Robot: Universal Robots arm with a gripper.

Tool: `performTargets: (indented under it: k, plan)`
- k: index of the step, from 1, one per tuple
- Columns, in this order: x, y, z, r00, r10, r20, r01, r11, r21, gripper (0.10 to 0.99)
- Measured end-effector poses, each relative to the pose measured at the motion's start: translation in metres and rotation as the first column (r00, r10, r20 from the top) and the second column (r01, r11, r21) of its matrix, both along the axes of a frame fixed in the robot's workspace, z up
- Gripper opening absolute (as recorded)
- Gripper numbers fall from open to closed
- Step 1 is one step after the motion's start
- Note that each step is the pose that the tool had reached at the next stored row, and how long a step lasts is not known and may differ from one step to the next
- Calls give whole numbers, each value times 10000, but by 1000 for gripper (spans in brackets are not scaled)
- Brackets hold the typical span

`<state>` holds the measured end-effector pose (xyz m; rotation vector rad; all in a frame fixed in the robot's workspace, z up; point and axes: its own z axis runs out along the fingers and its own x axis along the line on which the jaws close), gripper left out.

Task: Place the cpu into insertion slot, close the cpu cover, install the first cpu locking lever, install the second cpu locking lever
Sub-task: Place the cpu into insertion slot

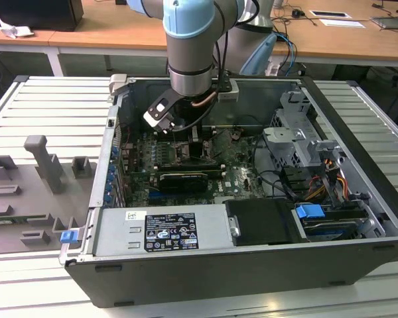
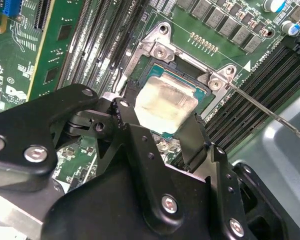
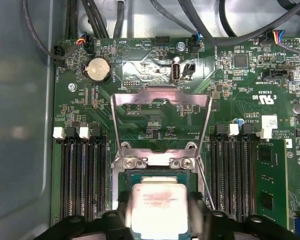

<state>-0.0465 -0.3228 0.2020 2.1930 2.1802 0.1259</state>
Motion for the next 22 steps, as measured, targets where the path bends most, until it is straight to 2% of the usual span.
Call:
performTargets:
  k: [1, 4, 8, 13, 15, 16, 21, 22]
  plan:
    - [0, 2, -1, 10000, -3, 1, 3, 10000, 22, 604]
    - [0, 17, -4, 10000, -33, 0, 33, 9998, 198, 604]
    - [0, 16, 1, 10000, -35, 0, 35, 9998, 178, 604]
    - [0, -14, 3, 10000, -36, -1, 36, 10000, 36, 604]
    - [0, -11, 2, 10000, -36, 1, 36, 10000, 29, 584]
    - [0, -11, 2, 10000, -35, 0, 35, 10000, 30, 514]
    - [0, -8, 2, 10000, -37, 0, 37, 10000, 45, 525]
    - [0, -6, 2, 10000, -36, 1, 36, 10000, 55, 592]
